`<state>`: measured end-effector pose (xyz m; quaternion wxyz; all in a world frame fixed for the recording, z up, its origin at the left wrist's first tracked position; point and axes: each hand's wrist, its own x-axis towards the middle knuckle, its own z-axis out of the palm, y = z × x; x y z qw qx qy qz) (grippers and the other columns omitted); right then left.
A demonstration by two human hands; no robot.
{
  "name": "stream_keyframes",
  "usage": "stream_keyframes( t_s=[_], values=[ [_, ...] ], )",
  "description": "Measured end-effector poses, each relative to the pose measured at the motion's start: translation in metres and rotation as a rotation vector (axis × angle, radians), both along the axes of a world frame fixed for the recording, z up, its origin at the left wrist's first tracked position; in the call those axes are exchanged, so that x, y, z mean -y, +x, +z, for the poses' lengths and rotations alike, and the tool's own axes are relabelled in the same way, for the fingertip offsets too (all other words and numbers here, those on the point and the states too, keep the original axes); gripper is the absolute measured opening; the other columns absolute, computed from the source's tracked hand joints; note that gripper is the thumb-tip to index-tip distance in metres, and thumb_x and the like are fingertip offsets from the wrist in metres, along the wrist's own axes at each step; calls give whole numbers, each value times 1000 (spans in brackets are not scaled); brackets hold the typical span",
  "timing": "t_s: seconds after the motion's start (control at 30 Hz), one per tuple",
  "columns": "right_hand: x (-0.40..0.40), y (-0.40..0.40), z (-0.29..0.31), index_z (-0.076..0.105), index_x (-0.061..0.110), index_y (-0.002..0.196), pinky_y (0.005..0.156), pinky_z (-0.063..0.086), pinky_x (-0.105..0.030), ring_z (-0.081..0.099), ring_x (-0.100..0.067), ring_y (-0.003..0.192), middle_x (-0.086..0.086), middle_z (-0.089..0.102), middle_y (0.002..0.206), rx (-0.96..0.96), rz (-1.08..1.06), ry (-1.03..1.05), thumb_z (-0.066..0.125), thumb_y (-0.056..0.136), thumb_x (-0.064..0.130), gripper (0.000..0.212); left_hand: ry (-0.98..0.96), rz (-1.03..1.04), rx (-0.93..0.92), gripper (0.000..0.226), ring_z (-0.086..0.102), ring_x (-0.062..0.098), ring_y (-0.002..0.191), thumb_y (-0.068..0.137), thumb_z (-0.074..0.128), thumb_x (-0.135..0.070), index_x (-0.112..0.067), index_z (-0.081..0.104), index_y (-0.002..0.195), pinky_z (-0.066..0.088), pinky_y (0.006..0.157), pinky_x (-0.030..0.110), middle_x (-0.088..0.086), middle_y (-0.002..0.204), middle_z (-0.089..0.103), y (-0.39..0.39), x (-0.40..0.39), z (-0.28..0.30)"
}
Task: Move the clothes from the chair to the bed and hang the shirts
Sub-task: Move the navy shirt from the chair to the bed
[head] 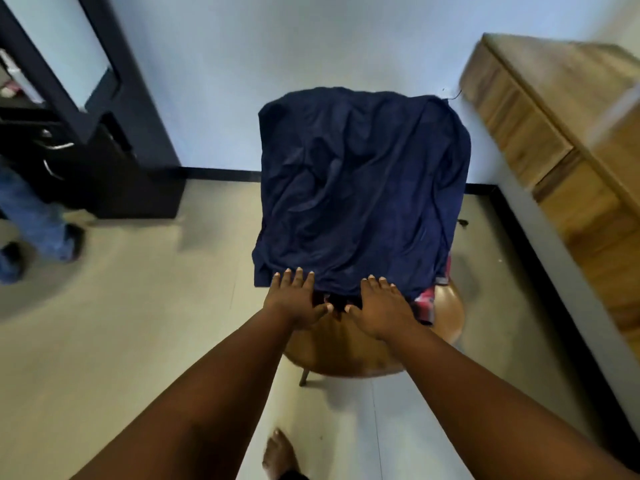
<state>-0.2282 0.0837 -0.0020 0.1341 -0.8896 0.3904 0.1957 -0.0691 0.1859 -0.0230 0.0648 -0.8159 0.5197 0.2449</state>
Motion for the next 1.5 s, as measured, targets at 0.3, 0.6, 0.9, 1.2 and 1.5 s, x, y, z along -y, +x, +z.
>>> stream_keyframes(
  t_s=[0.3, 0.6, 0.9, 1.2, 1.5],
  values=[
    [159, 74, 47, 15, 4, 154, 122, 10, -44, 11, -32, 150, -14, 14, 162, 177, -55, -113, 40, 99, 50, 76, -208, -43, 136, 88, -3, 31, 151, 92, 32, -69, -17, 3, 156, -3, 121, 49, 11, 164, 1, 98, 164, 73],
    [364, 145, 129, 57, 6, 125, 98, 41, -47, 52, -40, 119, -19, 61, 125, 539, -137, -321, 45, 99, 36, 41, -480, 128, 285, 74, 13, 31, 149, 95, 36, -63, -17, 27, 152, 12, 120, 49, 10, 162, 17, 187, 321, 159],
    [476, 168, 136, 52, 12, 128, 97, 41, -43, 51, -35, 120, -13, 54, 130, 380, -354, -107, 51, 93, 43, 47, -207, 673, 86, 75, 44, 39, 127, 94, 33, -67, -8, 44, 139, 38, 103, 47, 17, 140, 49, 239, 370, 151],
    [493, 186, 121, 58, 9, 99, 89, 44, -39, 57, -33, 96, -12, 61, 106, 439, -502, 51, 50, 87, 14, 15, -391, 899, -104, 13, 56, 29, 91, 81, 51, -21, -15, 56, 92, 46, 95, 46, 7, 100, 61, 239, 391, 146],
    [467, 187, 155, 48, 9, 115, 69, 36, -32, 52, -27, 85, -4, 56, 96, 1088, -648, 65, 34, 101, 25, 26, -1078, 996, -150, 9, 52, 24, 90, 98, 46, -24, -16, 45, 94, 39, 78, 33, -5, 81, 51, 211, 372, 170]
  ],
)
